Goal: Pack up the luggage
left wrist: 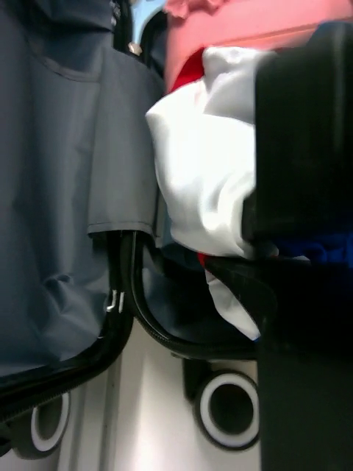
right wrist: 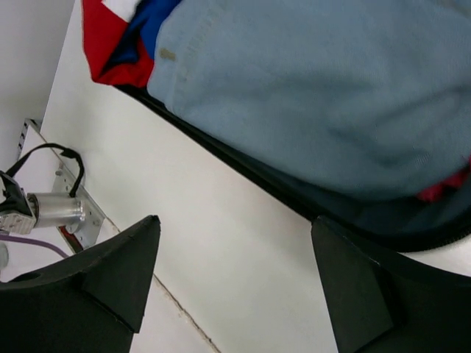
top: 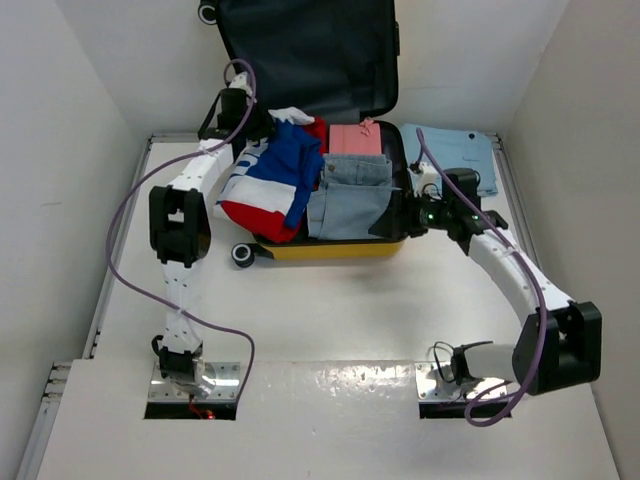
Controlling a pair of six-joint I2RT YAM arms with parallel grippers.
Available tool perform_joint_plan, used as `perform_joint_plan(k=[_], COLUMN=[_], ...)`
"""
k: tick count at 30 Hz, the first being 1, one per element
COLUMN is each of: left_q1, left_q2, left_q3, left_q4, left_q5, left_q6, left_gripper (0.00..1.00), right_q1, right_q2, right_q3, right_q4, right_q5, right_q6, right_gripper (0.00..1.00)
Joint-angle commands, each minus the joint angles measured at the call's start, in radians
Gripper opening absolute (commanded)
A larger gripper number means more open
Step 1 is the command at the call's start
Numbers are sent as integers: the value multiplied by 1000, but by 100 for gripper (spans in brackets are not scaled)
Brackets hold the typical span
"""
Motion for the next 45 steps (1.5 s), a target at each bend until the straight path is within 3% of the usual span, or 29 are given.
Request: perform_joint_plan(k=[1,2,5,8,11,14,15,20,26,28,34,37,38,39,40,41,45], left_q1=[-1,-1,-1,17,42,68,83,132,189,217,271,292,292,292,301,301,301], left_q2=[3,3,-35,-135,-294,-426,-510,-733,-882,-916,-925,-916,-904,-904,-904,-904,-904], left_q3=[18,18,18,-22,-106,-209,-235,-414,-585,-629,-691,-691,-691,-691,-691,-691,-680], left_q4=[111,111,121,131,147,176,176,167,144,144,144,134,134,134,134,125,38], left_q5=[-44,-44,-10,30,42,31,31,20,8,17,51,60,60,69,70,91,129], left_q6=[-8,-8,58,90,136,183,200,285,267,254,225,207,207,207,207,229,335], left_gripper=[39,64,90,93,93,93,93,93,94,94,95,95,95,95,95,95,93], right_q1=[65,127,251,340,384,405,408,447,445,430,430,425,415,414,411,402,385], right_q2=[27,36,97,172,303,438,462,565,672,694,762,782,785,785,768,728,650], right_q3=[102,116,197,260,360,445,460,438,444,429,420,429,425,426,420,418,453], right_q4=[132,164,207,257,255,212,209,276,301,413,549,574,574,576,571,554,424], right_q5=[23,45,133,163,178,186,186,310,330,286,201,201,201,200,194,181,154], right_q6=[-17,-37,-142,-207,-159,15,144,403,575,627,670,661,655,650,644,615,495], right_gripper=[83,83,84,84,80,79,79,78,79,78,60,41,31,12,4,0,0])
